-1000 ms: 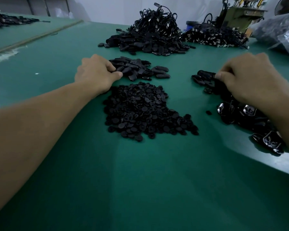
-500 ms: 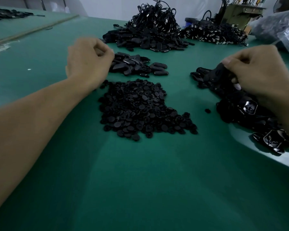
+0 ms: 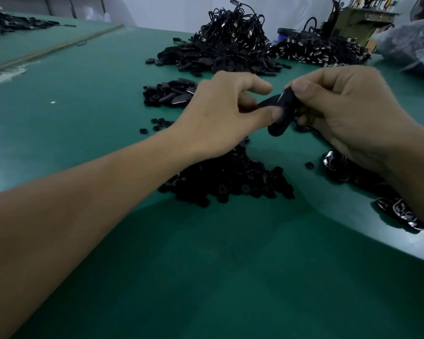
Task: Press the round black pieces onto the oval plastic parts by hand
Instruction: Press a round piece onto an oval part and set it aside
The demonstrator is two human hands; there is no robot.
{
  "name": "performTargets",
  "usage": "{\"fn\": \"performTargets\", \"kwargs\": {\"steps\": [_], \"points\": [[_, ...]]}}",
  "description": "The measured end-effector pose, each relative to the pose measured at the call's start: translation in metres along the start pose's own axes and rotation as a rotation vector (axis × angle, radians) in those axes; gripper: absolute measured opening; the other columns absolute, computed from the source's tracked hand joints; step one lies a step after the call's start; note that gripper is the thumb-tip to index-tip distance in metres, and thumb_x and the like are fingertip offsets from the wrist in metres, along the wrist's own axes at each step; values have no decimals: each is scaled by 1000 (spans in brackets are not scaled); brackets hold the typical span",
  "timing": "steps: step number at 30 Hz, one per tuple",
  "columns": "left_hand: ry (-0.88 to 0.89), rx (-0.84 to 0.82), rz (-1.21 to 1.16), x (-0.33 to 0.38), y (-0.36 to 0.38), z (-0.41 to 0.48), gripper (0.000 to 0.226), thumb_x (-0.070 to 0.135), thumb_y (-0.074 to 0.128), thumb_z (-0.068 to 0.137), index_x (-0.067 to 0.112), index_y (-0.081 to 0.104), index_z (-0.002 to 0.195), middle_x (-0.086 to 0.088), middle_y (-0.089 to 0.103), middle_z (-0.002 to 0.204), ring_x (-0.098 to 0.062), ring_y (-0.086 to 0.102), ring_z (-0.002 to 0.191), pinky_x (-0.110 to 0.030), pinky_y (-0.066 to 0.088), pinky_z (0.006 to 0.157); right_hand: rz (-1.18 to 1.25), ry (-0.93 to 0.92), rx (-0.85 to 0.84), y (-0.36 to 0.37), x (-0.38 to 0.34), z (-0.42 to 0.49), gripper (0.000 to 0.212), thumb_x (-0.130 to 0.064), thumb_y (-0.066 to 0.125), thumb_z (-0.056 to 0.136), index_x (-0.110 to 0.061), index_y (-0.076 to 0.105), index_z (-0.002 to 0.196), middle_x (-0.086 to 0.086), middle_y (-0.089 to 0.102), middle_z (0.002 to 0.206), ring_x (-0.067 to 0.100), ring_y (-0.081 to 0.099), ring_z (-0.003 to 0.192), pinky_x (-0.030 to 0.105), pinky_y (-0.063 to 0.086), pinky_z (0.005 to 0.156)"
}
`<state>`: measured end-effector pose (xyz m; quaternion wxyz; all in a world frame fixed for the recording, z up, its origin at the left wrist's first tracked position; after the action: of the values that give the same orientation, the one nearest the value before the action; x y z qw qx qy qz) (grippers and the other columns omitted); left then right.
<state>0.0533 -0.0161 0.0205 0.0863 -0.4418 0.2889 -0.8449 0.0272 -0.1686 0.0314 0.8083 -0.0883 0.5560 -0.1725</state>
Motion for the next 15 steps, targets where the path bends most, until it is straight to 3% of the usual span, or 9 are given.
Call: {"fn": "performTargets", "kwargs": {"steps": [3,7,9,15], "points": [[9,-19,-66,2,2,-1,16,26,77,88,22,77,103,-1,78,86,-23,73,82,-43,57,85,17,24,-10,6,5,-1,23,-12,58,100,-17,70,81,0,71,75,9,62,68,20,50,63],[-5,7,-150,-5,-1,1,9,18,80,85,26,77,89,11,75,73,2,66,65,-22,56,68,9,90,-23,5,14,-2,22,-13,57,101,-16,69,83,-6,73,70,6,67,67,18,50,61],[-17,39,-153,-9,-7,4,8,17,80,85,20,77,92,12,74,73,5,66,64,-12,51,65,20,139,-17,3,18,-2,22,-13,56,101,-14,69,83,-4,73,69,6,67,67,18,50,60],[-29,59,-80,-15,-6,4,8,16,78,87,19,76,94,15,70,70,7,67,64,-9,48,67,118,300,-34,10,34,-7,23,-12,53,103,-10,65,84,-1,74,69,6,67,62,15,52,56]]}}
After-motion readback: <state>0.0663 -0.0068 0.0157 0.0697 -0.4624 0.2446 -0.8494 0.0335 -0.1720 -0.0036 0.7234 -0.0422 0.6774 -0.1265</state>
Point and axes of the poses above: each hand's wrist, its own z-axis towards the middle knuckle, its own y-axis out of the palm, x = y × z, the point moved 10 cm from there along z, towards the middle knuckle
